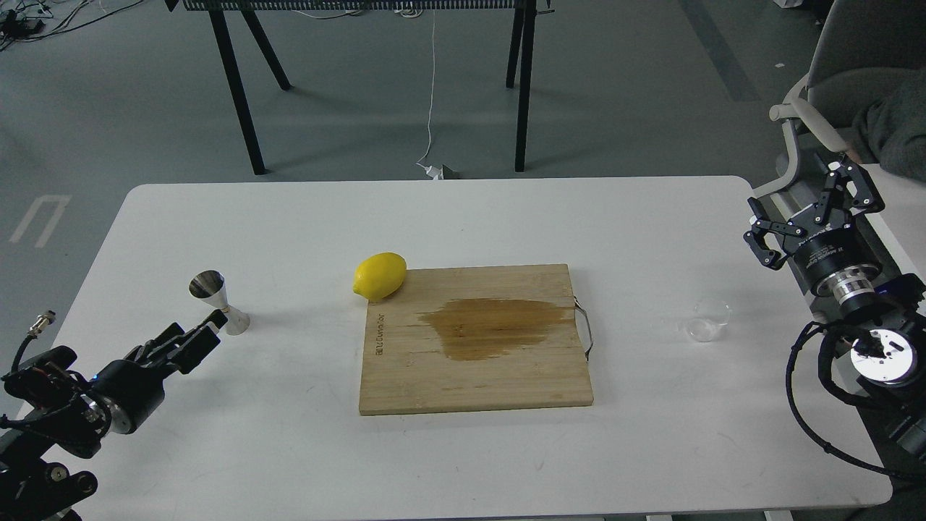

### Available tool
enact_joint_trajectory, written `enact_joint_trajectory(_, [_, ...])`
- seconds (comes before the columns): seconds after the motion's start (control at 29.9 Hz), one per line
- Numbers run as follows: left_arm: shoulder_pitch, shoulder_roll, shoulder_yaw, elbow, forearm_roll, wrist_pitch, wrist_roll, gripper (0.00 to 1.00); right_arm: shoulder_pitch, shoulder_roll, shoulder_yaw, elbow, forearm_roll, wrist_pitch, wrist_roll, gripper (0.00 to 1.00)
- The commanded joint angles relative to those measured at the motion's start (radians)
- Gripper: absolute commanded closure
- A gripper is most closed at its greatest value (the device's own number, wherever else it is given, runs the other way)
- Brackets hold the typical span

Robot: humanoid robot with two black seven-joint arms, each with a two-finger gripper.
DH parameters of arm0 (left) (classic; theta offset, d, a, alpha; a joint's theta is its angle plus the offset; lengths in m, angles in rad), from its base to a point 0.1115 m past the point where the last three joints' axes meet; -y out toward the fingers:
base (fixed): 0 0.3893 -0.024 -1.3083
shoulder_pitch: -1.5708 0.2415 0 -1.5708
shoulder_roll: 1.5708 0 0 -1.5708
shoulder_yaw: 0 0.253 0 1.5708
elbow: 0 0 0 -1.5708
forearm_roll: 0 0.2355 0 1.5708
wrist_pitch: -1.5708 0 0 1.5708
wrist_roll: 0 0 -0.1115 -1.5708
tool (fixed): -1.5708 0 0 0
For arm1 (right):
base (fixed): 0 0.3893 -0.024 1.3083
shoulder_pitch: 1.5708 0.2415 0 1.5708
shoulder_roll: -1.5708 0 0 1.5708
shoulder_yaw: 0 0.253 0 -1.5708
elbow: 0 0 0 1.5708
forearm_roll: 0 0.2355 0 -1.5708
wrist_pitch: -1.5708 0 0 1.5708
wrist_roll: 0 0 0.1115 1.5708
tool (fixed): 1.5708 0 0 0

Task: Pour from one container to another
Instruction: 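Close the left gripper on the metal jigger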

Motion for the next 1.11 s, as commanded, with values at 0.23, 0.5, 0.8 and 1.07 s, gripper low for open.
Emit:
enact_joint_trajectory(0.23, [-0.013, -0.052, 0.000, 0.049, 0.000, 0.000, 0.000, 0.01, 0.001, 0.000, 0.000, -0.001, 0.000, 0.000, 0.000, 0.01])
enact_joint_trajectory(0.5, [-0.039, -0.063, 0.001, 0.051, 0.001, 0.000, 0.000, 0.01, 0.003, 0.000, 0.000, -0.001, 0.000, 0.000, 0.000, 0.01])
enact_joint_trajectory(0.8, [-0.042, -0.078, 0.001, 0.062, 0.001, 0.000, 0.000, 0.01, 0.001, 0.000, 0.000, -0.001, 0.000, 0.000, 0.000, 0.01])
enact_joint_trajectory(1.07, [-0.052, -0.114, 0.001, 0.102, 0.015, 0.000, 0.000, 0.01, 0.003, 0.000, 0.000, -0.001, 0.000, 0.000, 0.000, 0.01])
